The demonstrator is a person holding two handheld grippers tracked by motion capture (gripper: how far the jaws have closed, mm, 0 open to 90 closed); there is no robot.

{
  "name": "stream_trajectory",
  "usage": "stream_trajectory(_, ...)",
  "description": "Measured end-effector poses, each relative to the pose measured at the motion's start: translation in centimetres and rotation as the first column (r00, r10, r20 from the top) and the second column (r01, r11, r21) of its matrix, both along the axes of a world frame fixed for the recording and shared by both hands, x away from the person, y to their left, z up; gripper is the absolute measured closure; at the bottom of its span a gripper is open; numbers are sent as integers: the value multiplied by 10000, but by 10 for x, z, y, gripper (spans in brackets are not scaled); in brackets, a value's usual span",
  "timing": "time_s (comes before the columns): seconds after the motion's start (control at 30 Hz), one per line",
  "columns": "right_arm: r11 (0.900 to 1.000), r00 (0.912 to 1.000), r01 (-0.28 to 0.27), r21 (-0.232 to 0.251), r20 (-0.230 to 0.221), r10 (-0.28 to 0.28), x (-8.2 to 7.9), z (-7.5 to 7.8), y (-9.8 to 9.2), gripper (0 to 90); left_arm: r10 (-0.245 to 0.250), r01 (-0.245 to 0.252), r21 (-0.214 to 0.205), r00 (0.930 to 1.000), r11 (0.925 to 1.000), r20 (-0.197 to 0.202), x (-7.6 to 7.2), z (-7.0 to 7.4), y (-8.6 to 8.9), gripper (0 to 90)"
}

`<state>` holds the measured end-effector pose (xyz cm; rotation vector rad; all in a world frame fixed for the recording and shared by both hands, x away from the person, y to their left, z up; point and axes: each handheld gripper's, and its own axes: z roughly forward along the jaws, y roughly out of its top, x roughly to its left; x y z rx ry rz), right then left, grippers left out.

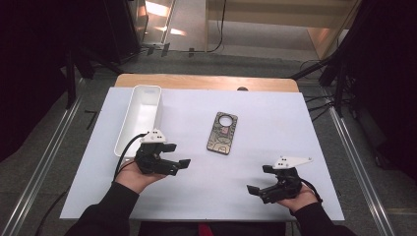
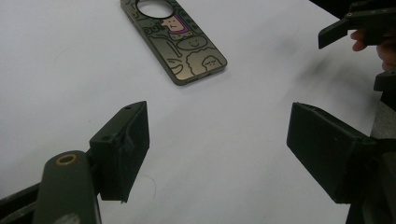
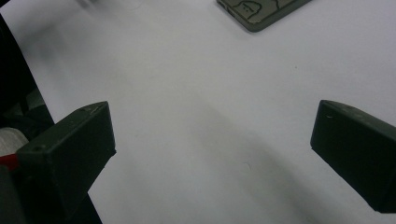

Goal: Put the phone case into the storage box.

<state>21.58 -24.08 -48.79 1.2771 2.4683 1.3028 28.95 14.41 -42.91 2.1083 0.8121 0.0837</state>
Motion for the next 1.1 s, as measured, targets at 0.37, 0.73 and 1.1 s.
stream_trajectory(0.37, 9998, 9999, 54, 192, -100, -52, 1, 0, -2, 0, 182, -183, 188, 9998, 9997, 91, 9, -2, -9, 213)
stream_trajectory(0.73, 9999, 9999, 30, 169, -118, -28, 1, 0, -1, 0, 351, -358, 333, 9992, 9988, 214, 20, -3, -20, 212)
stream_trajectory(1.1, 9999, 10000, -5, 169, -90, 6, 1, -1, -1, 0, 504, -517, 470, 9983, 9976, 301, 29, -6, -36, 212)
